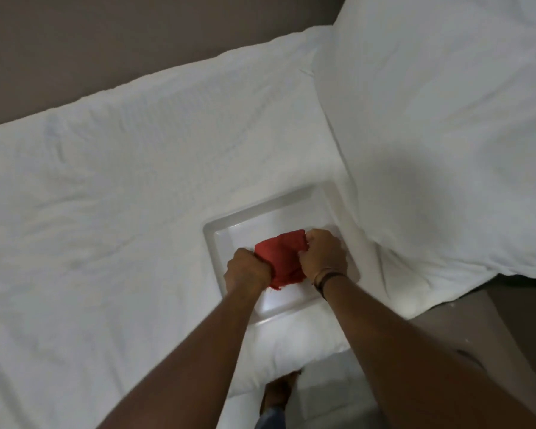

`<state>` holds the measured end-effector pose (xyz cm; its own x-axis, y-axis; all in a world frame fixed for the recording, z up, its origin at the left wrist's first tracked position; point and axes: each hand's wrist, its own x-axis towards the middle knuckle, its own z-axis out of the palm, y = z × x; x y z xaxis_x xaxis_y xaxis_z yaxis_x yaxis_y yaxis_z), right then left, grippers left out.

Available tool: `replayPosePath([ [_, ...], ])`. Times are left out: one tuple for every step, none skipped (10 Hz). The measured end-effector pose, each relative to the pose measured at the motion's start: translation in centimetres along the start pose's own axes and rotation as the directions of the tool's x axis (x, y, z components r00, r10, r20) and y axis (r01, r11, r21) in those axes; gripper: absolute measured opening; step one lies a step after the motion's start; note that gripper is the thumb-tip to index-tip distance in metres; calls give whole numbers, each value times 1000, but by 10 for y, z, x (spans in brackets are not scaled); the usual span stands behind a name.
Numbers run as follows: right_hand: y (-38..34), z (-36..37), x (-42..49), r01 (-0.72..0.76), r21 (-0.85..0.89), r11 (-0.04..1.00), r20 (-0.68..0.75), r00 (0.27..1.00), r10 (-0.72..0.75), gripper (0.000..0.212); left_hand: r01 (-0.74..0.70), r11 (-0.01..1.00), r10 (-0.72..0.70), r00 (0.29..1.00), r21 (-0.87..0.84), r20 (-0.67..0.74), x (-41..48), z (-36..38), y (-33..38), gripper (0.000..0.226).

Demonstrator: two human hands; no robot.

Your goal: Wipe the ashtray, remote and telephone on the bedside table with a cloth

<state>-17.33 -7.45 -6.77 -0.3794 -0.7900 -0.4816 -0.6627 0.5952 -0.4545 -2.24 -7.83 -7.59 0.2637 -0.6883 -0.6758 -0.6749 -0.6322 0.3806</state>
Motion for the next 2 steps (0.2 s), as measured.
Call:
replayPosePath([
  [-1,4,-7,45,-165,985,-99,993,-62,25,-41,996,46,997,83,-62,1,3,-5,26],
  [-3,-1,-13,85,-157,984,-173,979,-112,29,-210,958,247,951,197,-185,-8,3,-6,23],
])
